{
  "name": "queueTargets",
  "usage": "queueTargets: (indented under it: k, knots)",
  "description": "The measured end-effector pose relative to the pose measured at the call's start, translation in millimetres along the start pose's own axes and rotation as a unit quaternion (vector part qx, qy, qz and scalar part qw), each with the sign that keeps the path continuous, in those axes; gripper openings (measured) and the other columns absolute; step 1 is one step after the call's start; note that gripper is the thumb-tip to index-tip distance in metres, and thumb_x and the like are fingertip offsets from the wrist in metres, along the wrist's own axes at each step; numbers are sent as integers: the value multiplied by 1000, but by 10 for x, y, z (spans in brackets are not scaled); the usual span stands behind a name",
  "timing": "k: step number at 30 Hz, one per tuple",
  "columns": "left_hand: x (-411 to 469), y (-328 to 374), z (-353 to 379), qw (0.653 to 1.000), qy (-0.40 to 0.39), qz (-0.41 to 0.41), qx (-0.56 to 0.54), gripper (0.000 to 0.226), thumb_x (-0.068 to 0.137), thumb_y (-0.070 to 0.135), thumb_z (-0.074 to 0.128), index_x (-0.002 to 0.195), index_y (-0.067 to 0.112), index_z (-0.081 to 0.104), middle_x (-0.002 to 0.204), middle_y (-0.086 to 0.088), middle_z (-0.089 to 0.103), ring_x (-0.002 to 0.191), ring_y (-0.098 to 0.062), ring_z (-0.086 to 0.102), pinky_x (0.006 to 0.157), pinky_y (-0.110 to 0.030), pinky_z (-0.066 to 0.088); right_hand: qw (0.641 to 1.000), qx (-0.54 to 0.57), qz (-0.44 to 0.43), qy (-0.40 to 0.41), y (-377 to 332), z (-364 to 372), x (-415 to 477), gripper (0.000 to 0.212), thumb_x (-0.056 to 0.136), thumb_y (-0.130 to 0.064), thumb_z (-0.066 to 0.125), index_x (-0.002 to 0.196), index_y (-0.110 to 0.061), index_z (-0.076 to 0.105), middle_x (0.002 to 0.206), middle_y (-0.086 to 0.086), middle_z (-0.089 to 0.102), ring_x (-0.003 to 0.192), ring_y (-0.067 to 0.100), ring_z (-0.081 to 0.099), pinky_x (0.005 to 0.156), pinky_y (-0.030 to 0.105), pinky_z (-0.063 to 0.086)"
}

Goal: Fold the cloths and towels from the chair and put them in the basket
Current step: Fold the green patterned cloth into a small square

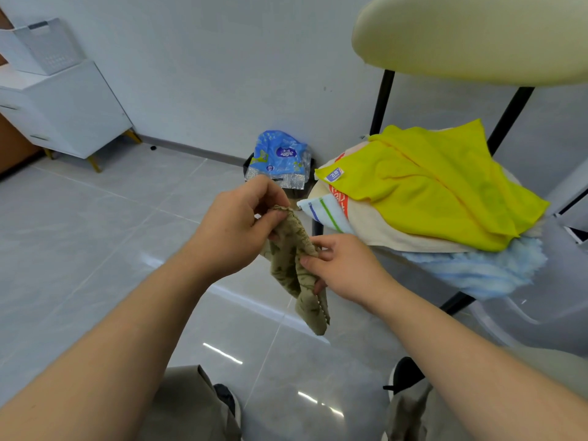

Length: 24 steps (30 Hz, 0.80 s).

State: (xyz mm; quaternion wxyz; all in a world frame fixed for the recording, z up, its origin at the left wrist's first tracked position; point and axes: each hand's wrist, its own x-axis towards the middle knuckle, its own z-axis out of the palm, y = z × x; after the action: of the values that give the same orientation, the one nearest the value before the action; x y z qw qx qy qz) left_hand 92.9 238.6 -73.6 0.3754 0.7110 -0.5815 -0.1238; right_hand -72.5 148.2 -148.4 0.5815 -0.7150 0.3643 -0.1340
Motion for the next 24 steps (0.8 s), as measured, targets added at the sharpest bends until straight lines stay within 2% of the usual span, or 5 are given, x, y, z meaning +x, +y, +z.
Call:
queueTargets:
  k: [7, 11, 15, 19, 24]
  knots:
    - [24, -68, 2, 996, -40, 25, 77, 31, 82, 21, 77, 108, 30, 63, 90, 13, 63, 84, -3, 61, 75, -26, 53, 988, -100, -18, 112, -41, -34, -15, 40, 83, -18, 75, 121, -26, 69, 104, -11, 75, 89, 7, 71, 83, 37, 61]
    - [35, -75, 40, 974, -134, 58, 173, 52, 67, 31, 89, 114, 33, 66, 97, 14, 55, 85, -1, 56, 76, -19, 50, 987, -117, -30, 109, -46, -20, -20, 21, 81, -20, 76, 101, -28, 75, 86, -12, 76, 77, 3, 71, 78, 33, 60]
    - [36, -76, 130, 969, -126, 64, 202, 29, 77, 22, 81, 105, 26, 76, 94, 7, 62, 82, -11, 60, 77, -33, 52, 986, -125, -29, 107, -71, -35, -7, 4, 83, -29, 75, 87, -30, 75, 75, -11, 73, 74, 4, 68, 71, 28, 58]
    - [48, -111, 166, 972, -123, 69, 187, 15, 85, 19, 71, 98, 23, 77, 87, 6, 69, 83, -14, 62, 76, -37, 52, 994, -47, -14, 101, -69, -7, 19, 10, 85, -32, 72, 89, -24, 75, 77, -7, 74, 73, 6, 68, 69, 28, 56]
    - [38, -113, 209, 974, -113, 76, 183, 13, 91, 24, 66, 102, 22, 72, 88, 5, 70, 86, -17, 62, 79, -33, 50, 991, -59, -13, 115, -88, 25, 26, 25, 90, -39, 67, 83, -15, 66, 55, -4, 53, 48, 3, 46, 52, 23, 36]
